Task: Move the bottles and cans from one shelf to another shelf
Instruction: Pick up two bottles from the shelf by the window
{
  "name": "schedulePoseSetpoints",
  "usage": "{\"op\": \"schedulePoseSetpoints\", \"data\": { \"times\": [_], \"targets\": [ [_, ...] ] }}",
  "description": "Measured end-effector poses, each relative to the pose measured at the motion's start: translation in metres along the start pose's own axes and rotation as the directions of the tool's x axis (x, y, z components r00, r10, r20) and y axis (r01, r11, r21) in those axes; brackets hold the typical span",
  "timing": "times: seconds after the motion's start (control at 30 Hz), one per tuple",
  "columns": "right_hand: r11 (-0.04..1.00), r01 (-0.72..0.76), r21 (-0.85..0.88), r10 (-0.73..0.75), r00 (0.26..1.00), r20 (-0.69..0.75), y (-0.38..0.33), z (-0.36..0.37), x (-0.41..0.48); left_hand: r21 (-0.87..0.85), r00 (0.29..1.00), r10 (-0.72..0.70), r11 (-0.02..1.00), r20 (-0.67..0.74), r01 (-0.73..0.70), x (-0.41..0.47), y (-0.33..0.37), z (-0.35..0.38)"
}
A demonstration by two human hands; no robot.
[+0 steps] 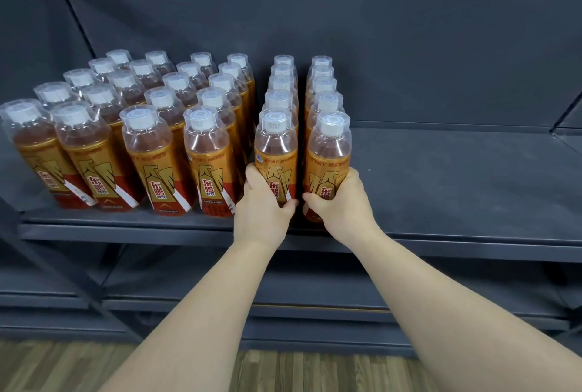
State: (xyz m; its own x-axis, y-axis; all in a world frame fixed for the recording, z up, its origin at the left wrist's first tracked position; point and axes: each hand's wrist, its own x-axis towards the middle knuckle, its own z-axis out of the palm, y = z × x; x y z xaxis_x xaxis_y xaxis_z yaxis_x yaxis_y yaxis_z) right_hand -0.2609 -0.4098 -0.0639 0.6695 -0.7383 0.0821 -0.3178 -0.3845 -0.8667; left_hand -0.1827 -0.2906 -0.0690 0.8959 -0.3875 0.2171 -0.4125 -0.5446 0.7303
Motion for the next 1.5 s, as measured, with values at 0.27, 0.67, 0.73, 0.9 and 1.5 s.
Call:
{"op": "schedulePoseSetpoints", "data": {
  "times": [0.27, 0.67, 0.73, 0.9, 1.5],
  "targets": [
    [1.000, 0.008, -0.003, -0.008, 1.000, 0.004, 0.001, 0.000, 0.001, 0.022, 1.000, 0.014, 1.000, -0.009, -0.014, 0.000, -0.002, 0.002],
    [0.999, -0.023, 0.038, 0.023, 1.000, 0.011, -0.005, -0.001, -0.003, -0.006, 1.000, 0.007, 1.000, 0.010, -0.007, -0.001, -0.003, 0.001],
    [0.998, -0.035, 0.055, 0.035, 0.999, 0.005, -0.006, 0.000, -0.005, -0.016, 1.000, 0.008, 1.000, 0.014, -0.008, -0.001, -0.004, 0.000],
    [0.995, -0.058, 0.076, 0.058, 0.998, 0.000, -0.006, 0.001, -0.009, -0.054, 1.000, -0.003, 0.999, 0.029, 0.004, -0.001, -0.004, 0.000],
    [0.940, 0.003, -0.342, 0.056, 0.985, 0.162, 0.026, -0.092, -0.063, 0.002, 0.998, -0.068, 0.998, 0.006, 0.068, -0.075, 0.025, -0.010]
  ]
}}
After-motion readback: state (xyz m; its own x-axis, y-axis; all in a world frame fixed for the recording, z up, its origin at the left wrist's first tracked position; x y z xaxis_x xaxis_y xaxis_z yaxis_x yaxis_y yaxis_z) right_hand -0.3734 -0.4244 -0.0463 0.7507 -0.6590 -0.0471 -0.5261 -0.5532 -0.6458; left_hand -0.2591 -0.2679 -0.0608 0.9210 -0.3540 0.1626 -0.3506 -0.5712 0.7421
